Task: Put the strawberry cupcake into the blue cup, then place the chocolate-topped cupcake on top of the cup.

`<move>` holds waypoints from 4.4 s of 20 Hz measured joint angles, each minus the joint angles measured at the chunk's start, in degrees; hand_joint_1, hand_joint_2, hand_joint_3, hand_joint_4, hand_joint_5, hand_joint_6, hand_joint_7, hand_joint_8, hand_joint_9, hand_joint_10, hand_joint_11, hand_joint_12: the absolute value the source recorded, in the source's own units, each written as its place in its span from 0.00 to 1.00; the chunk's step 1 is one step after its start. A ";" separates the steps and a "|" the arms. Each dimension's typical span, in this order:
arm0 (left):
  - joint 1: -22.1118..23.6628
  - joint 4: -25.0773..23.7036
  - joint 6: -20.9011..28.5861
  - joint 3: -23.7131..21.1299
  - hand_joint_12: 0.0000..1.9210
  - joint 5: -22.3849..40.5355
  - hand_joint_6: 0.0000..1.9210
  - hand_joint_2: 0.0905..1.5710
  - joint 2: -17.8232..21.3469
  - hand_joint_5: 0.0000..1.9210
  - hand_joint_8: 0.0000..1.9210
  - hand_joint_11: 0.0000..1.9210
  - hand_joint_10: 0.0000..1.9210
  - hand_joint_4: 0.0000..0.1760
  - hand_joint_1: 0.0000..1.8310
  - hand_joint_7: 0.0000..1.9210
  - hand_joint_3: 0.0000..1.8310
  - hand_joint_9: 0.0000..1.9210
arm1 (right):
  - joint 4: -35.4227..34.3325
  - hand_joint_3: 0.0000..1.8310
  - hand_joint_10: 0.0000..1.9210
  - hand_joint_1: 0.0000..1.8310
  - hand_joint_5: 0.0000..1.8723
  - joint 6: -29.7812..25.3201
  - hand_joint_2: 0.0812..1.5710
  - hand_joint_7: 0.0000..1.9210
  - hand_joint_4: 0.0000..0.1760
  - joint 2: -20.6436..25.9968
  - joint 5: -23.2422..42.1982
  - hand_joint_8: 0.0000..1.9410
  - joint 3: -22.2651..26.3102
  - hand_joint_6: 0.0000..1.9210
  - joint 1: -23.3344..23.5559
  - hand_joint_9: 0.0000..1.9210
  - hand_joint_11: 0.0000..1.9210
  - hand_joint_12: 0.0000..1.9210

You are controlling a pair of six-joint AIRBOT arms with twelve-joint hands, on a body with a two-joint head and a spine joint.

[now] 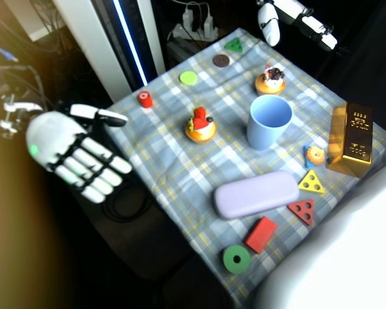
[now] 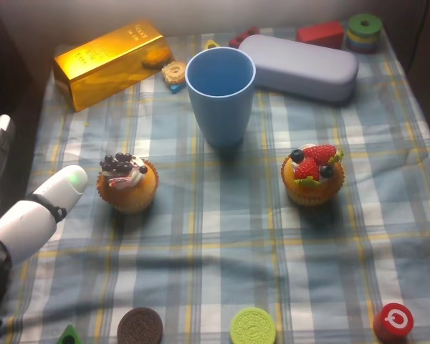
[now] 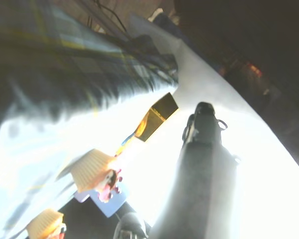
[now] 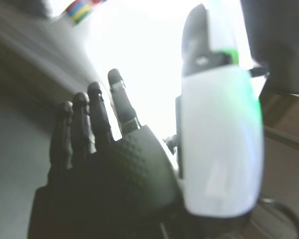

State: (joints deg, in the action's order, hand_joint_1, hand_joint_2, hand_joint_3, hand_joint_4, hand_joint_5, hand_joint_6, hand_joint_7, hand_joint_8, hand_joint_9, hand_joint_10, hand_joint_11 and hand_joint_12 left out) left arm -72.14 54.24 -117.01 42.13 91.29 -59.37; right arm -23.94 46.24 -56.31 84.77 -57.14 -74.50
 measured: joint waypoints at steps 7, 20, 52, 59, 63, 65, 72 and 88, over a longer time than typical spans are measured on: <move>0.00 0.70 0.00 0.26 0.02 -0.83 0.00 0.61 -0.48 0.06 0.00 0.02 0.00 0.42 0.00 0.09 0.00 0.06 | 8.26 0.00 0.00 0.23 0.06 -0.68 0.56 0.10 0.19 -1.31 -10.14 0.00 -4.39 0.00 9.18 0.04 0.01 0.01; 0.00 0.96 -0.04 0.72 0.12 -2.01 0.00 0.62 -0.76 0.09 0.00 0.00 0.00 0.50 0.01 0.10 0.00 0.09 | 17.00 0.00 0.00 0.20 0.01 -7.19 0.51 0.04 0.37 -10.16 -16.90 0.00 -11.93 0.00 20.81 0.00 0.00 0.00; 0.90 0.98 -2.62 0.61 0.12 -4.44 0.00 0.59 -0.50 0.07 0.00 0.00 0.00 0.62 0.00 0.10 0.00 0.08 | 78.62 0.00 0.00 0.33 0.09 -53.27 0.69 0.16 0.03 -5.92 -41.94 0.00 -25.38 0.00 42.23 0.16 0.14 0.04; 0.90 0.98 -2.62 0.61 0.07 -4.55 0.00 0.59 -0.50 0.06 0.00 0.00 0.00 0.56 0.00 0.10 0.00 0.08 | 80.52 0.00 0.01 0.34 0.13 -54.14 0.67 0.20 0.27 -8.11 -41.79 0.00 -26.77 0.00 43.74 0.21 0.17 0.05; 0.90 1.01 -2.62 0.61 0.11 -4.68 0.00 0.59 -0.50 0.07 0.00 0.00 0.00 0.59 0.00 0.11 0.00 0.09 | 80.89 0.00 0.00 0.32 0.13 -55.65 0.60 0.20 0.25 -8.48 -41.20 0.00 -26.75 0.00 44.35 0.21 0.18 0.05; 0.90 1.03 -2.62 0.61 0.15 -4.68 0.00 0.59 -0.50 0.07 0.00 0.00 0.00 0.55 0.00 0.11 0.00 0.09 | 81.68 0.00 0.00 0.34 0.13 -55.82 0.60 0.20 0.21 -8.72 -41.16 0.00 -26.75 0.00 44.37 0.20 0.17 0.04; 0.90 1.05 -2.62 0.61 0.13 -4.68 0.00 0.60 -0.50 0.07 0.00 0.00 0.00 0.57 0.00 0.11 0.00 0.09 | 83.10 0.00 0.01 0.41 0.25 -56.54 0.60 0.29 0.23 -9.66 -40.72 0.01 -27.17 0.01 44.37 0.29 0.24 0.15; 0.90 1.07 -2.62 0.59 0.11 -4.61 0.00 0.60 -0.50 0.07 0.00 0.00 0.00 0.44 0.00 0.11 0.00 0.08 | 83.65 0.00 0.07 0.65 0.47 -56.59 0.74 0.43 0.00 -8.17 -40.61 0.68 -27.36 0.54 49.31 0.51 0.31 0.57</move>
State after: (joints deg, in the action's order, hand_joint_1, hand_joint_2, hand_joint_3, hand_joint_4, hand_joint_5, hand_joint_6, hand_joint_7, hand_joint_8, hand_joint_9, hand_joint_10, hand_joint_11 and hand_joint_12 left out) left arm -71.24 55.31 -119.63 42.72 86.67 -59.88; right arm 59.70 -10.35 -64.49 44.16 -84.51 -25.19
